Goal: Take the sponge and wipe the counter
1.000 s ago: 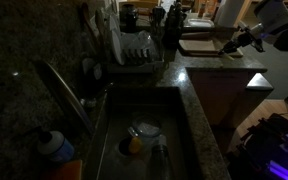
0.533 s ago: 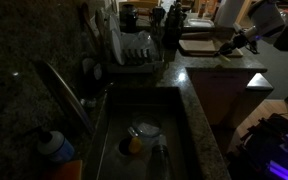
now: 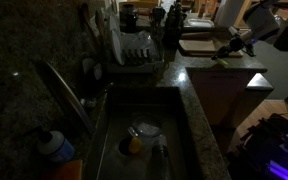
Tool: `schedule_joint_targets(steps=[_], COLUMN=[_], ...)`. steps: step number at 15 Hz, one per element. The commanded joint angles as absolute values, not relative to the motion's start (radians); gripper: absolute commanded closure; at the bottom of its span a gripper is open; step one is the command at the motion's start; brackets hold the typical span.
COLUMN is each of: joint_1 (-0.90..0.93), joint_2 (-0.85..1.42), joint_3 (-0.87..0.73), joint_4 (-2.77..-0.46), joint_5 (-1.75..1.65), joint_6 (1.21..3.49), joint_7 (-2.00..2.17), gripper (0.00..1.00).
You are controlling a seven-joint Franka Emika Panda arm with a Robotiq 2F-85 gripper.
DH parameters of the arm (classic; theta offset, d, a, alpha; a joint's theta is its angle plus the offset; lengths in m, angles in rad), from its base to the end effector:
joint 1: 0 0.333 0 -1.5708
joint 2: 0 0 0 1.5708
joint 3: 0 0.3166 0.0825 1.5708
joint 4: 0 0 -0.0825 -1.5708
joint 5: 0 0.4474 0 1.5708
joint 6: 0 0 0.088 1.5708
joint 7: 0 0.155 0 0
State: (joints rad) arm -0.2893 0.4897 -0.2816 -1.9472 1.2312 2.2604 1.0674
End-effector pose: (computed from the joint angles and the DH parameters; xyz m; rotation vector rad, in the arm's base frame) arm 0.5929 -0.3124 0.1503 -0.7583 2.3067 0.3427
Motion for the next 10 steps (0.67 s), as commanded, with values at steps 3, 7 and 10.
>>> schedule_joint_targets(steps=[3,7,10], joint_1=[-0.250,-0.257,-0.263], joint_2=[0.592,0.595,0.607], joint_3=[-0.271,-0.283,-0.296], joint_4=[-1.942,-1.984,-2.012], joint_5=[1.232,1.229,1.198], joint_6=[2.403,2.430,2.417], joint_7=[1.085,1.114,1.159], gripper=[0.95,0.95,0.95])
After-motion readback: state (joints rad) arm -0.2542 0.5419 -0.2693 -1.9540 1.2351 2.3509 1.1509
